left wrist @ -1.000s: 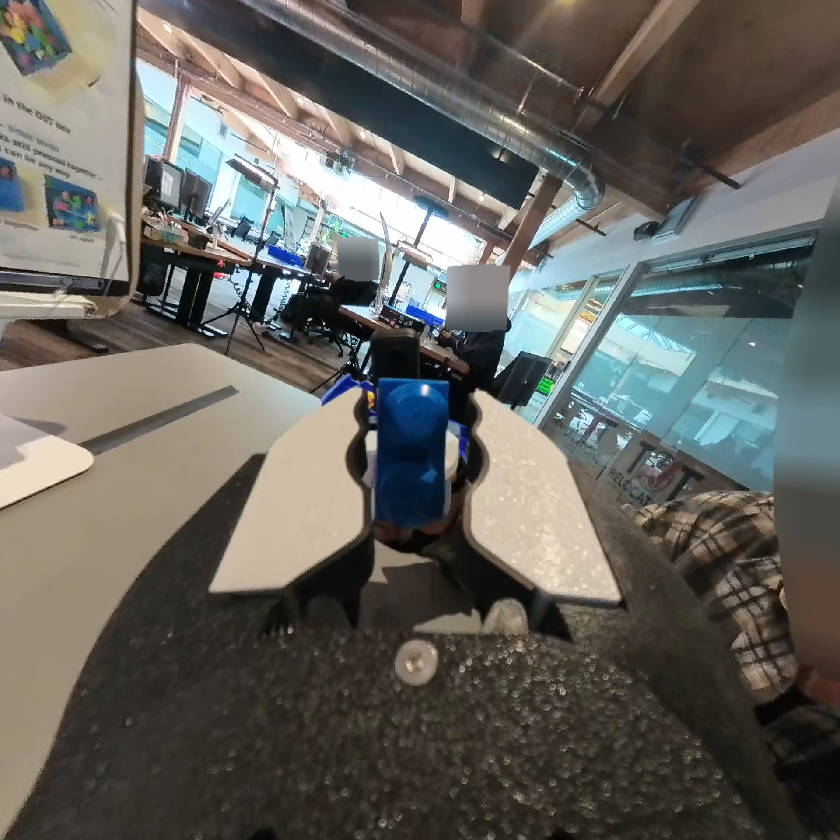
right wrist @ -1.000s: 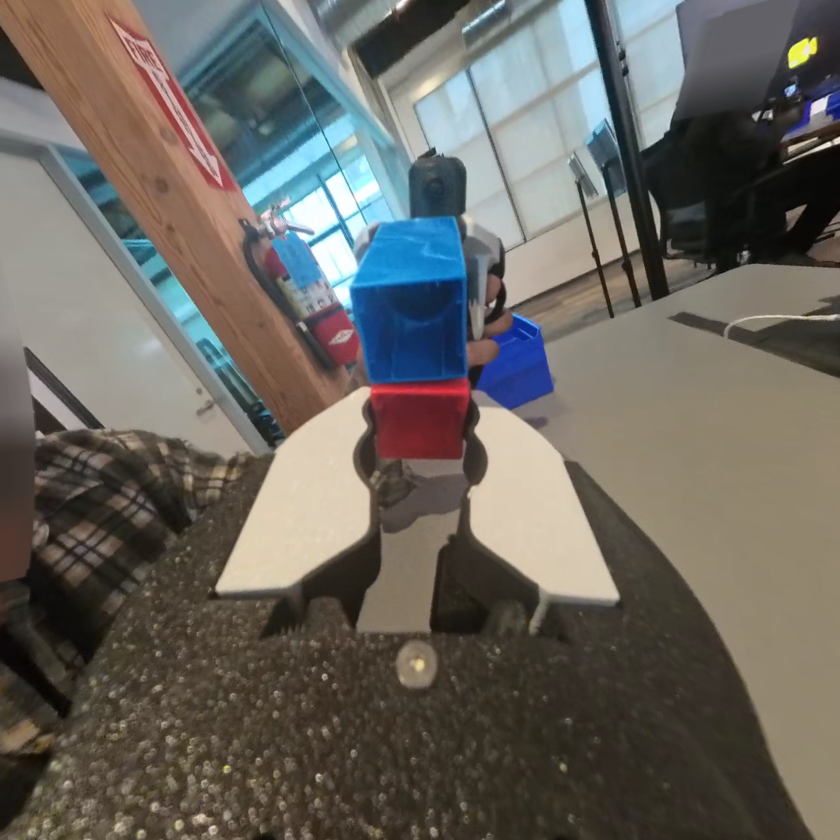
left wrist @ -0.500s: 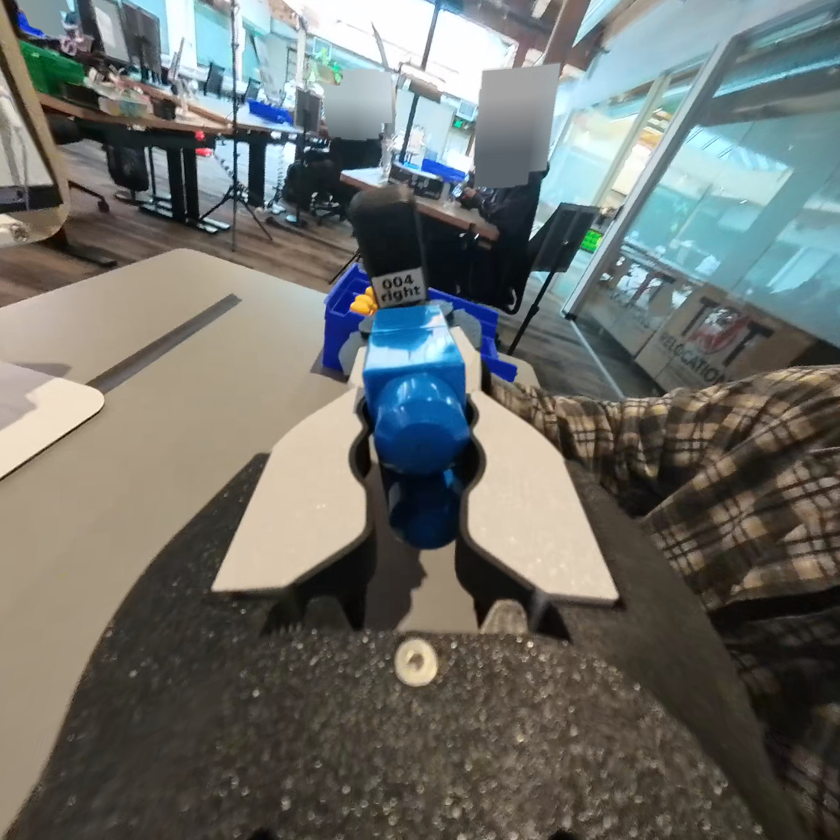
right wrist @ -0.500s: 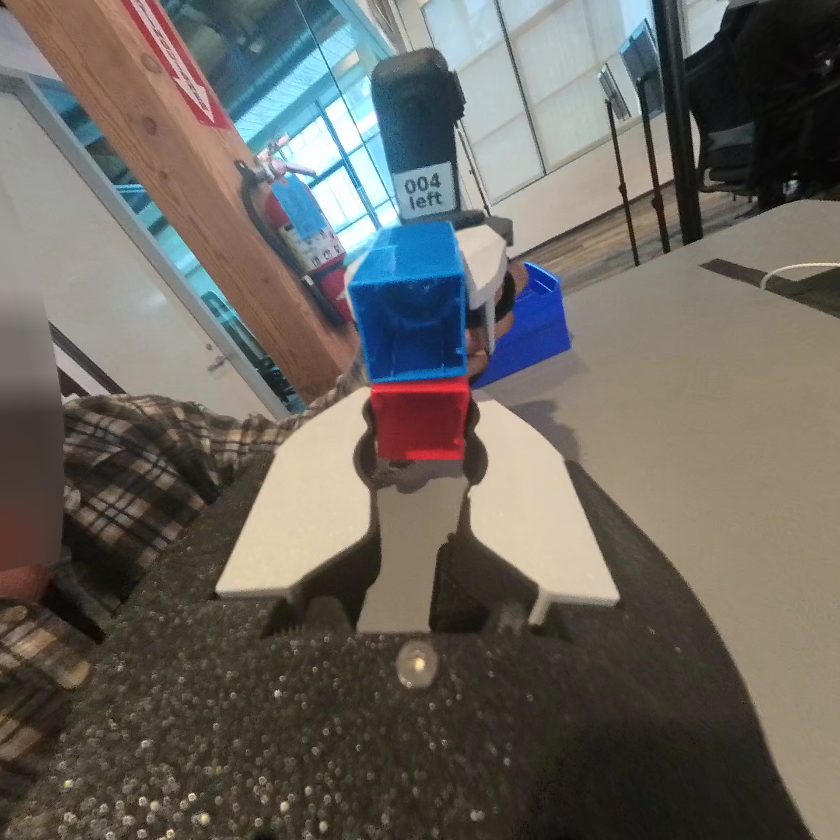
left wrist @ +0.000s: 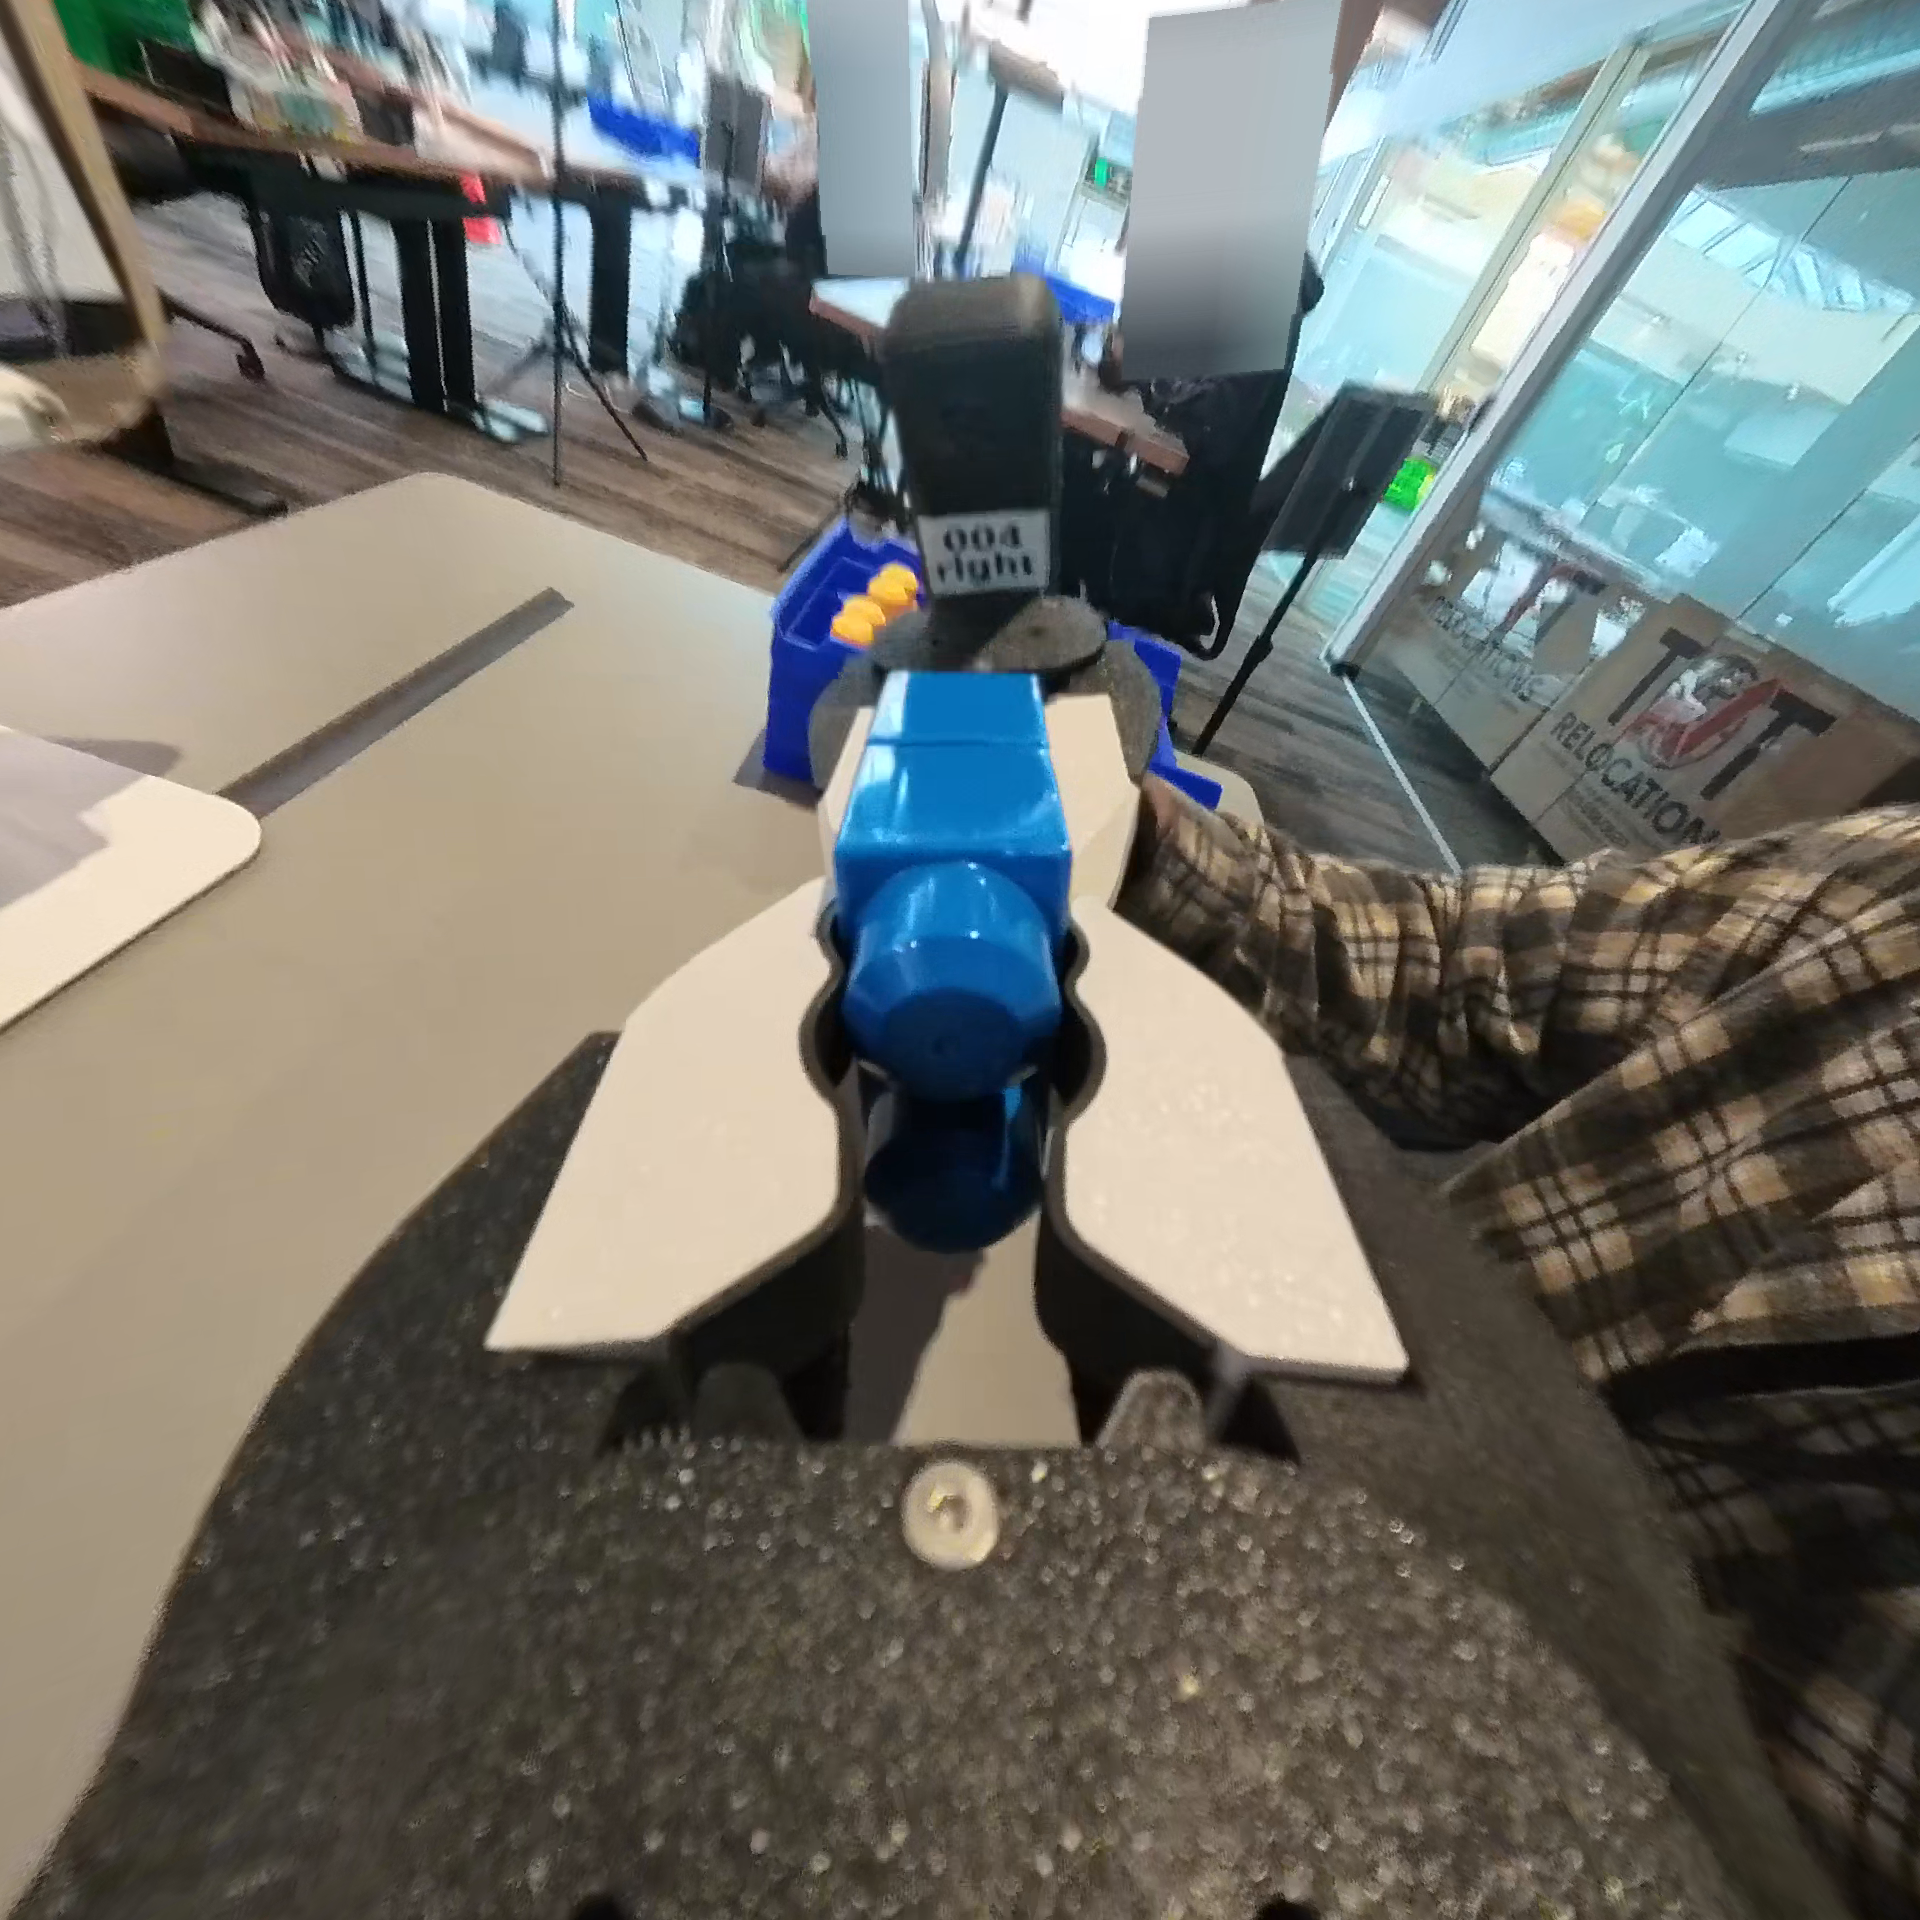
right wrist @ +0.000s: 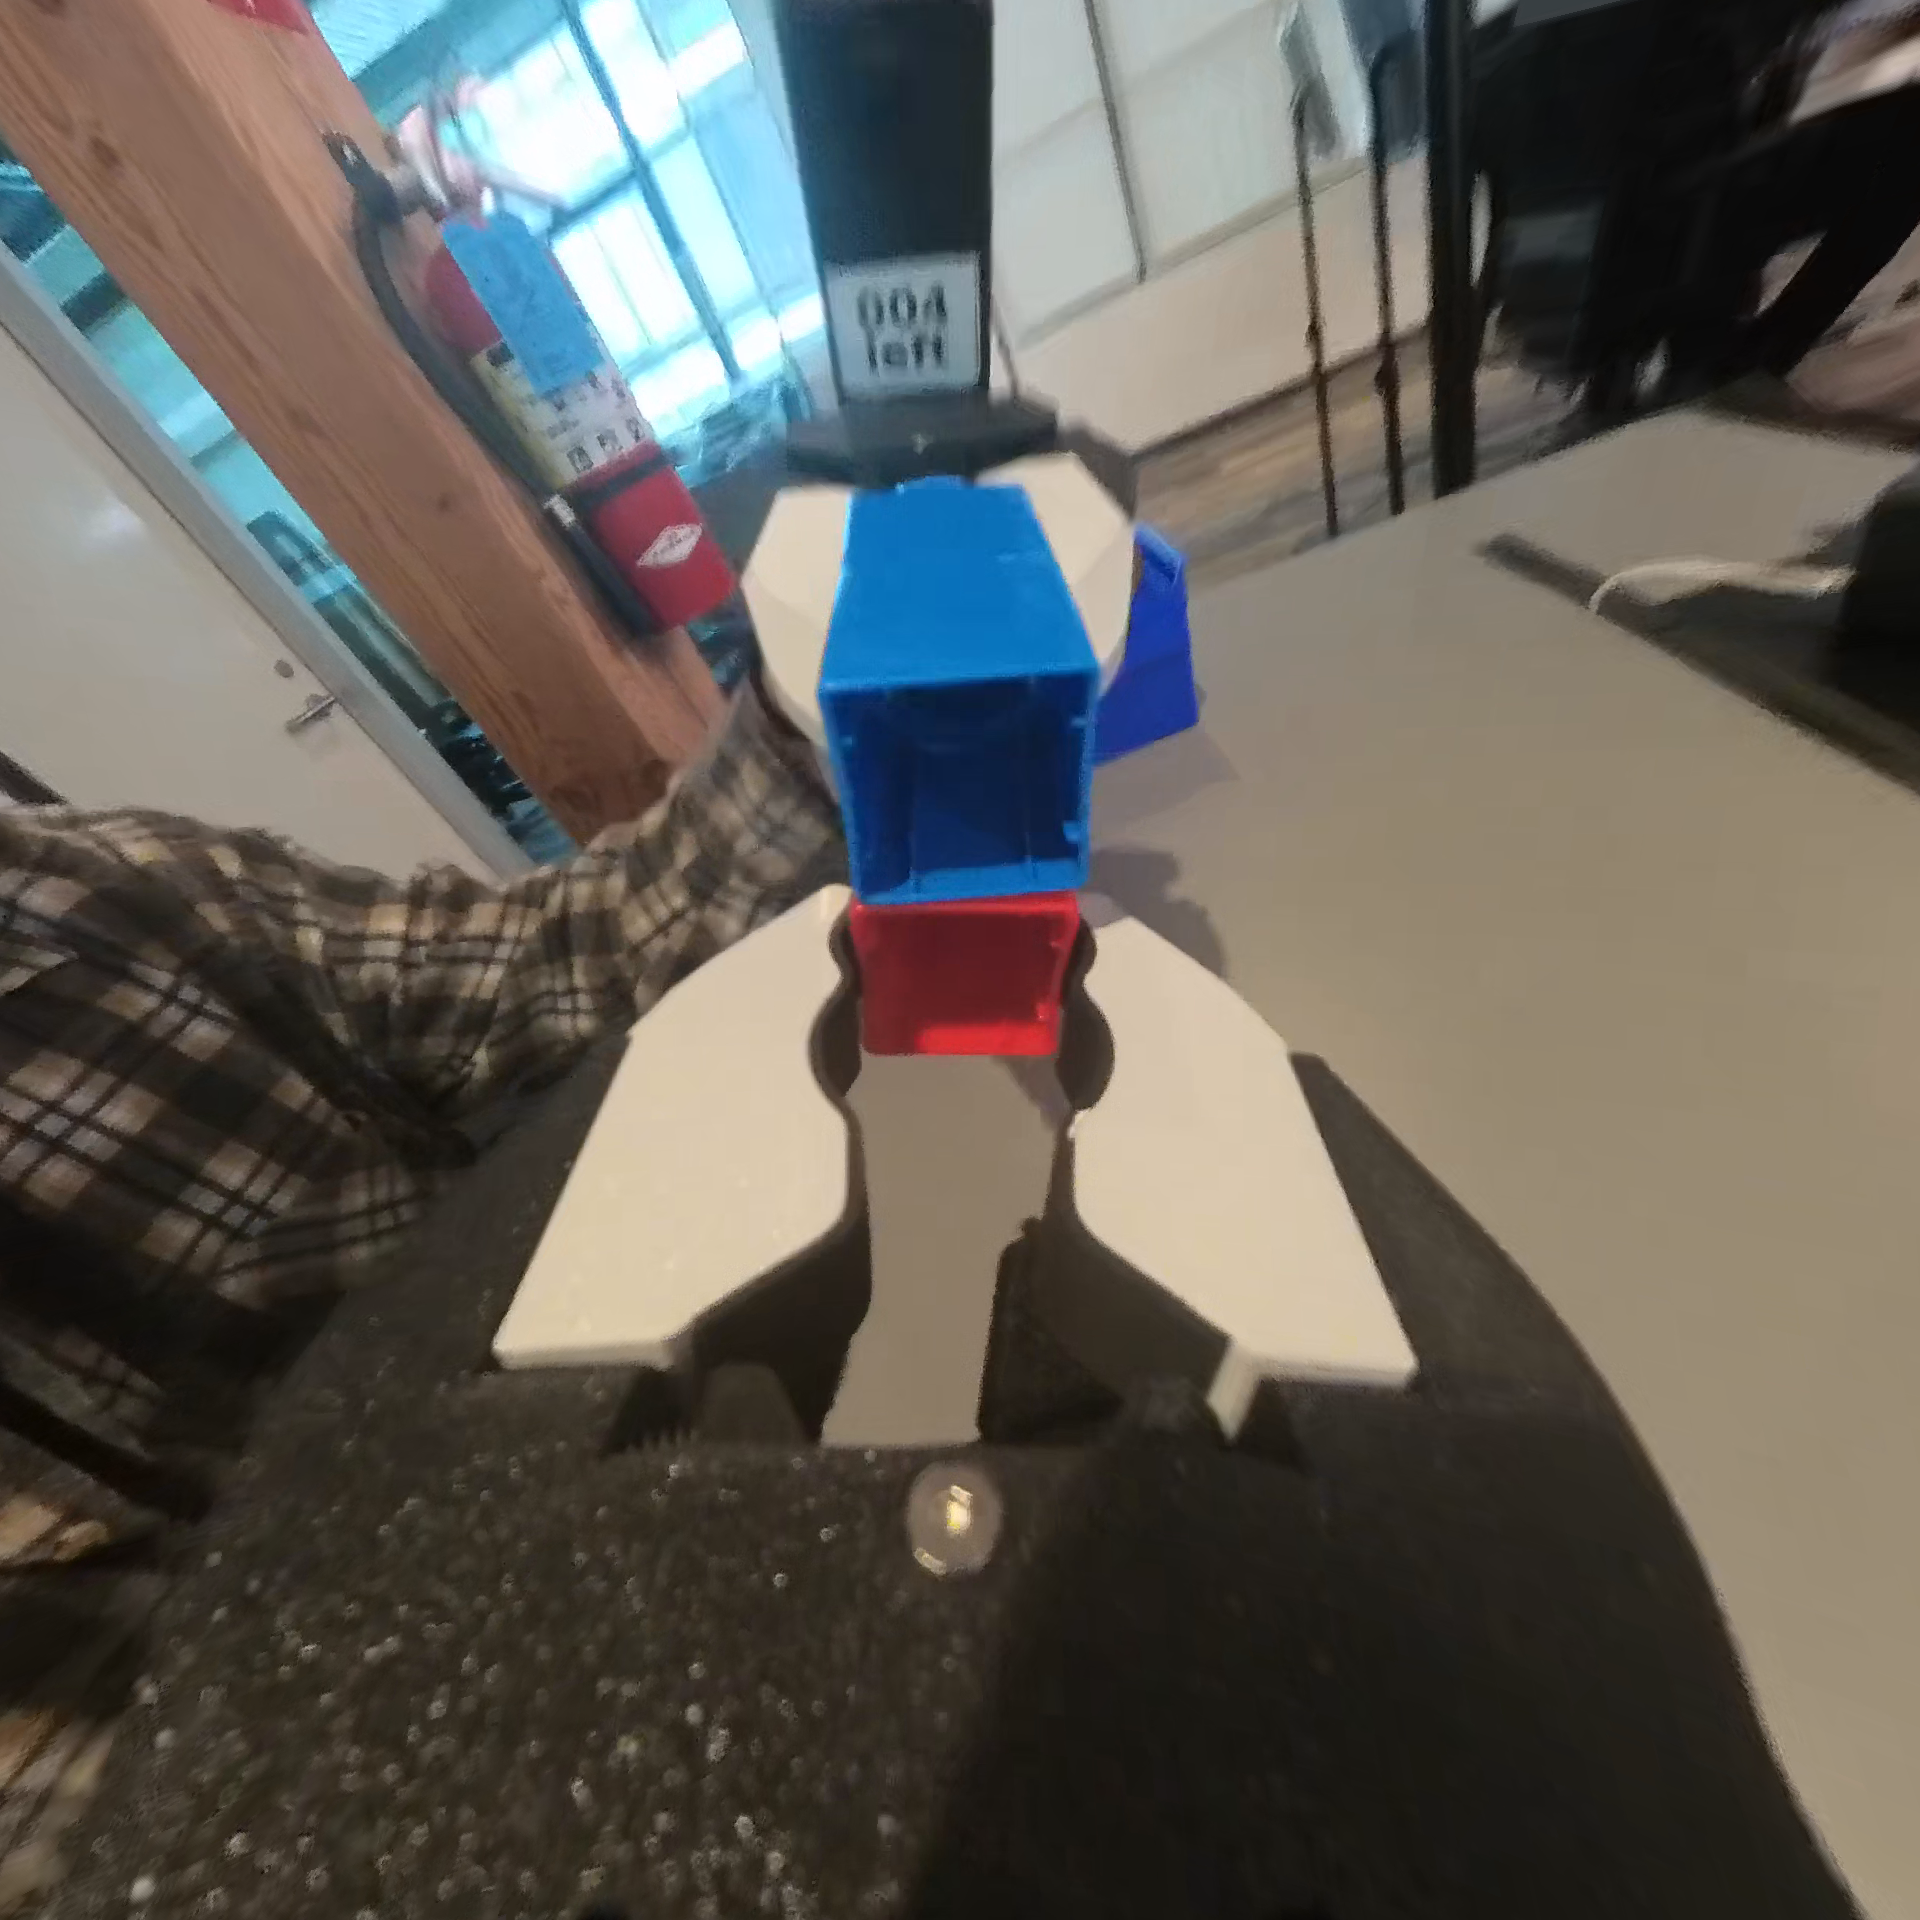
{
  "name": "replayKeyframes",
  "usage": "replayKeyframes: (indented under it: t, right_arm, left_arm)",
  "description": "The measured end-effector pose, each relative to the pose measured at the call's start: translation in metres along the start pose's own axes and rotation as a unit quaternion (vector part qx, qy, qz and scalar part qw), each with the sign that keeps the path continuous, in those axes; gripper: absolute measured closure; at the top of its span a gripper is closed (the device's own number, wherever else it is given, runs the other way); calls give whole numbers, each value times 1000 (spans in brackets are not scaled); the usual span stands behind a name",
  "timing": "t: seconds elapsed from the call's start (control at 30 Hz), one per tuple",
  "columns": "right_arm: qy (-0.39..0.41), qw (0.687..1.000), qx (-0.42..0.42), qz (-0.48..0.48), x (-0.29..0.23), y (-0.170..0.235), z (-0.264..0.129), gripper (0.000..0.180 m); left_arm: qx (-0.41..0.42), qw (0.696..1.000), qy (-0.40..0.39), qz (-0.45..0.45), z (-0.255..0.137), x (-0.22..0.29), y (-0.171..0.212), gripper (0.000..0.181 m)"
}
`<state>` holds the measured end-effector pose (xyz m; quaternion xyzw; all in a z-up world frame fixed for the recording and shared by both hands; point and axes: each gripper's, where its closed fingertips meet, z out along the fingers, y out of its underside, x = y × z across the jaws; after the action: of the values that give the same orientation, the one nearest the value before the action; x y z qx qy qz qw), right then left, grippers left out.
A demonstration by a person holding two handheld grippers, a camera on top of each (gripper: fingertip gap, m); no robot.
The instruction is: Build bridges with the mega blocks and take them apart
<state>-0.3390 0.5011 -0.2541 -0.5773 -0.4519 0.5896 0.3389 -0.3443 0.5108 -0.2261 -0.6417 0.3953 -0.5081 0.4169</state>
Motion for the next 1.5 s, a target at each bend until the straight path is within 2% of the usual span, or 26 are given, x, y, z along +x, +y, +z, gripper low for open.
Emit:
replayKeyframes:
  t: [0.13,0.2,0.4,0.5,0.57,0.6,0.77,1.07,1.13,1.2,1.23,1.33,1.5]
  right_arm:
    - [7,996,69,-62,0,-24,-10,140]
    - [24,992,107,-70,3,-34,-20,124]
    - [10,988,143,-50,0,-48,-33,104]
    - [-17,990,136,-41,-9,-48,-28,112]
    - [-36,991,116,-49,-17,-45,-24,144]
    - [-23,992,113,-47,-15,-45,-25,145]
    - [6,996,74,-55,-14,-40,-25,146]
    - [6,993,89,-82,-10,-44,-26,145]
    - [25,990,96,-98,-8,-47,-33,131]
    - [24,990,101,-99,-8,-47,-40,127]
    - [24,991,100,-88,-7,-45,-40,119]
    - [13,996,57,-67,-4,-29,-33,113]
    - [-6,997,46,-61,-10,-26,-28,123]
  left_arm:
    - [80,996,23,-24,1,0,-15,145]
    - [104,993,41,-23,-1,2,-20,145]
    - [102,993,53,13,0,14,-22,145]
    - [69,996,52,21,9,15,-12,145]
    - [51,997,45,23,15,14,-6,145]
    - [49,998,42,19,16,12,-5,145]
    - [16,999,36,24,20,11,5,145]
    - [15,999,21,36,20,8,1,145]
    - [23,999,21,31,18,9,-1,145]
    - [39,999,22,25,13,7,-3,145]
    - [48,998,28,21,11,7,-6,145]
    - [51,998,34,29,9,11,-9,145]
    - [33,998,33,40,9,14,-6,145]
